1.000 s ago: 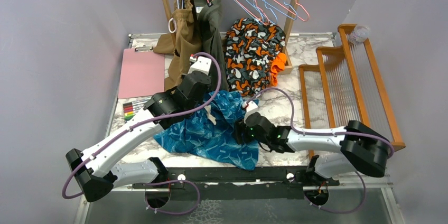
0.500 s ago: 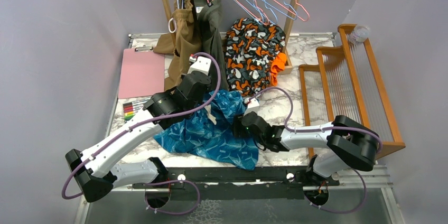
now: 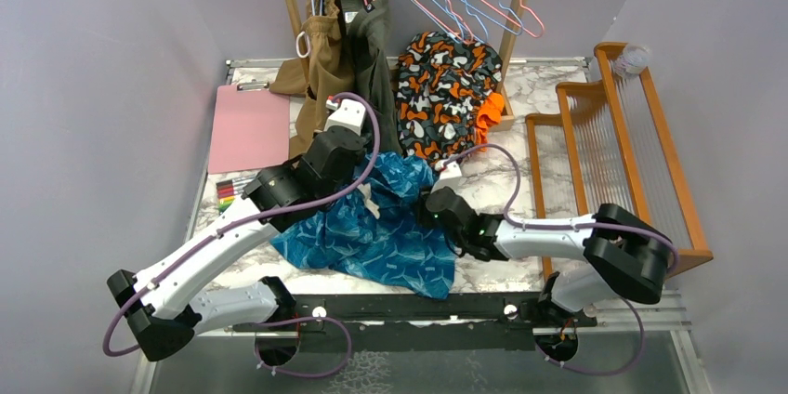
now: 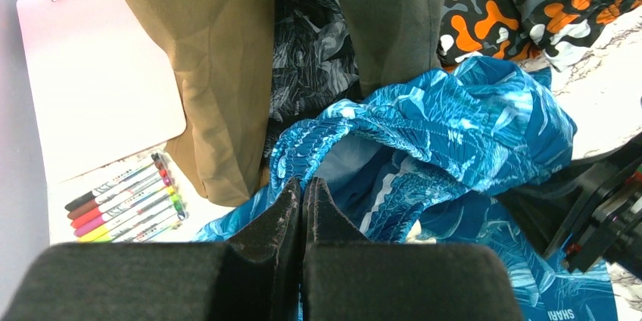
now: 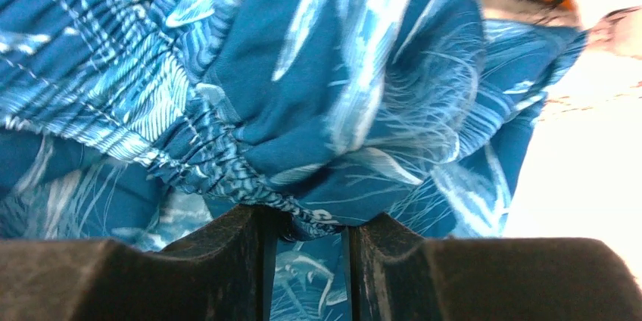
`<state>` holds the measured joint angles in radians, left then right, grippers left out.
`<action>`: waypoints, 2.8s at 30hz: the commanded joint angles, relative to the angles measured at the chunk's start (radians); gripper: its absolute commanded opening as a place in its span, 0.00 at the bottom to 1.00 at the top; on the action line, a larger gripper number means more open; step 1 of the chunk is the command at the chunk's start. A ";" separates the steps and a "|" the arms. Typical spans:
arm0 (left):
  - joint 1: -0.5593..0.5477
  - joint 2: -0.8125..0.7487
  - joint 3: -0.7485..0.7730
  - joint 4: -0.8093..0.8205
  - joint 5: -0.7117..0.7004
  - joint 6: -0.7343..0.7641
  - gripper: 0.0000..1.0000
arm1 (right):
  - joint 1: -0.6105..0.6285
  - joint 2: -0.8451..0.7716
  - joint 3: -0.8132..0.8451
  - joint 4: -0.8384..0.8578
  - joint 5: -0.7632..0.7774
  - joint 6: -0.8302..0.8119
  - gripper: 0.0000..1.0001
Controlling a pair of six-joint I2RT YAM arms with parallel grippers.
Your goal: Place the shorts on the hanger
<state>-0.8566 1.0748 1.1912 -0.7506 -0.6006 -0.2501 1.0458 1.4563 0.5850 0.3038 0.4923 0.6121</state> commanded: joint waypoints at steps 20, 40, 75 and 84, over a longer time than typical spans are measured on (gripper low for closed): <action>0.005 -0.087 -0.152 0.003 0.118 -0.119 0.00 | -0.238 0.032 0.298 -0.138 -0.287 -0.195 0.23; 0.086 0.146 -0.250 0.069 0.018 -0.210 0.00 | -0.237 0.087 0.229 -0.127 -0.462 -0.270 0.51; 0.131 0.147 -0.275 0.122 0.106 -0.172 0.00 | -0.120 0.124 -0.013 0.365 -0.084 -0.440 0.62; 0.131 0.092 -0.245 0.088 0.122 -0.162 0.00 | -0.120 0.078 0.004 0.418 -0.062 -0.453 0.30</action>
<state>-0.7322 1.2152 0.9199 -0.6518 -0.5034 -0.4248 0.9218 1.5871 0.5777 0.6399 0.3843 0.1719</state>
